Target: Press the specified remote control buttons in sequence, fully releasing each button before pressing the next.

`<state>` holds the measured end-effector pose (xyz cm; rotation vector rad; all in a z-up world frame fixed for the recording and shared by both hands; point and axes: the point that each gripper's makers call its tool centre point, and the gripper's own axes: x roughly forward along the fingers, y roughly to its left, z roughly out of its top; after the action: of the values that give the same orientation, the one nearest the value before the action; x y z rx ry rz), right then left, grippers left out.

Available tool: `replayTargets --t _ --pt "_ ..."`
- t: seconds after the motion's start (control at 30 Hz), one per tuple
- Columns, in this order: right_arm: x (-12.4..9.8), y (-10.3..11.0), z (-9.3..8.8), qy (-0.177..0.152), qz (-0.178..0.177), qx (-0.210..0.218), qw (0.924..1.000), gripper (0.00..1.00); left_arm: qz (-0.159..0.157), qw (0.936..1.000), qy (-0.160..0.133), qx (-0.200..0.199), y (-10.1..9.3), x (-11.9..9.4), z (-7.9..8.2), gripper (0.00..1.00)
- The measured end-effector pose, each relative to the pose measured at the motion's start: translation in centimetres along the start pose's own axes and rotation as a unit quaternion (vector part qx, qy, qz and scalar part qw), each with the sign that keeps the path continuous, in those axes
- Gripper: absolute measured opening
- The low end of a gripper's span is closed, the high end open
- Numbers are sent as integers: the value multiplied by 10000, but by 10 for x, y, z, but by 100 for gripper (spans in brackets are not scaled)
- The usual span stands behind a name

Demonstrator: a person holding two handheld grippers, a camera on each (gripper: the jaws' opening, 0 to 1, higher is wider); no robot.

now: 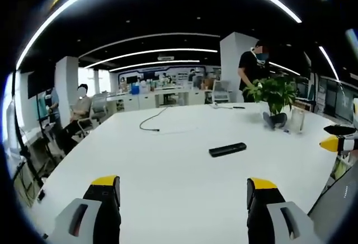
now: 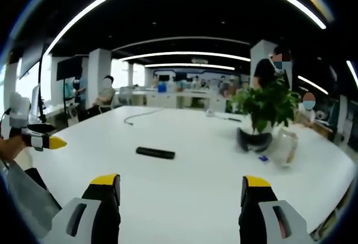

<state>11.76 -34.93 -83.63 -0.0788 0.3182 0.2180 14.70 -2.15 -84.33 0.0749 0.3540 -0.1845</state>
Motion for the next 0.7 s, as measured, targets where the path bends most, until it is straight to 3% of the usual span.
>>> replayTargets --t 0.47,0.7 --pt "1 0 -2 41 19 38 10000 86 -621 9964 103 576 -31 50 28 94" --pt "2 -1 -4 110 14 31 9999 85 -947 9921 189 805 -48 78 31 93"
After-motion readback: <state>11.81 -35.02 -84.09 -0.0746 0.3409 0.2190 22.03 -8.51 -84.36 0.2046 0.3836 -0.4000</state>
